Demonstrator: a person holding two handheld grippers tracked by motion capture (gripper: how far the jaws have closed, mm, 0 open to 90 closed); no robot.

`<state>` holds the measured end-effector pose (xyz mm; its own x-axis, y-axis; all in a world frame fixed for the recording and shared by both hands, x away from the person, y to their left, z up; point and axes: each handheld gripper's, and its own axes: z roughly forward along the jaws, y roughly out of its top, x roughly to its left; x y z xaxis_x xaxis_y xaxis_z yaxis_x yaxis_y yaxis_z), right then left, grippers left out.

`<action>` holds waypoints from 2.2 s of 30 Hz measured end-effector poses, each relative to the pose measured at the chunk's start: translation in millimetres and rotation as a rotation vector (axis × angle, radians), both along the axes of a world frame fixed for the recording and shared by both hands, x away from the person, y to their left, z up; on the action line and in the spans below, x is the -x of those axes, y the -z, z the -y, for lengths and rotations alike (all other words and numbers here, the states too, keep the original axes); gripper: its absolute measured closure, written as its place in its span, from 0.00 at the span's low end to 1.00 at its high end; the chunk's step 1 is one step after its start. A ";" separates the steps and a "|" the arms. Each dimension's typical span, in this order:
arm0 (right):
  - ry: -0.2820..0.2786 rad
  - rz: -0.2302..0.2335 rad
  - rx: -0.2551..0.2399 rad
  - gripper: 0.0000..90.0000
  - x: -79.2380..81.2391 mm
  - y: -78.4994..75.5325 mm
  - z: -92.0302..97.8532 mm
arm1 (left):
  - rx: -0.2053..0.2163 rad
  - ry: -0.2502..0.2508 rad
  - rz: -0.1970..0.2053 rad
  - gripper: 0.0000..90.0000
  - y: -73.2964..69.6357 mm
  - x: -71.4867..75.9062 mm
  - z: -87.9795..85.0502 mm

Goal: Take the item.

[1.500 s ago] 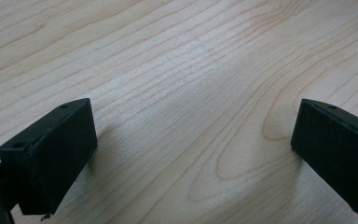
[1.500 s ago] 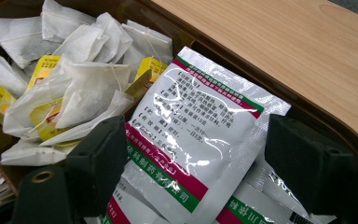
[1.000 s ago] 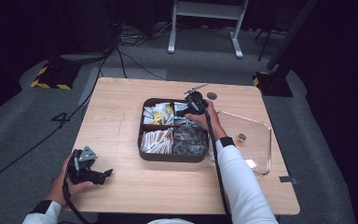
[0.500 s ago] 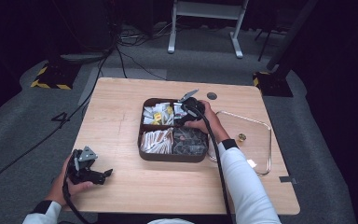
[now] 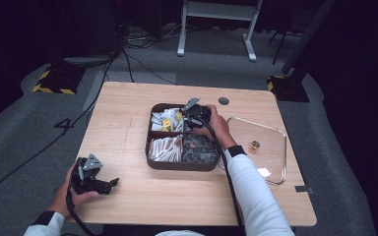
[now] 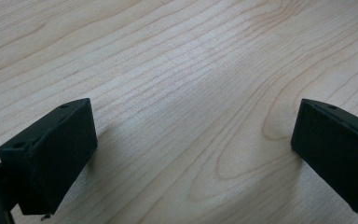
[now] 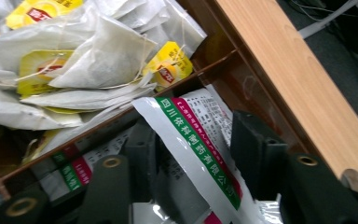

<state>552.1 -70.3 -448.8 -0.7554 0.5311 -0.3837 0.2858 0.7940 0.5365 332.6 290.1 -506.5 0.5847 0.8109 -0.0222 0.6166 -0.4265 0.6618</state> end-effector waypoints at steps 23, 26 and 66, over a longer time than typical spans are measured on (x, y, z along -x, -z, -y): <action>-0.027 0.115 -0.088 0.98 9.7 -25.4 23.5 | -0.001 0.000 0.000 0.00 0.0 0.0 0.0; -0.029 0.114 -0.112 0.98 13.4 -30.9 30.1 | 0.000 0.000 0.000 0.00 0.0 0.0 0.0; -0.148 0.088 -0.467 0.98 107.5 -67.7 104.2 | 0.000 -0.006 0.000 0.00 0.0 0.4 0.3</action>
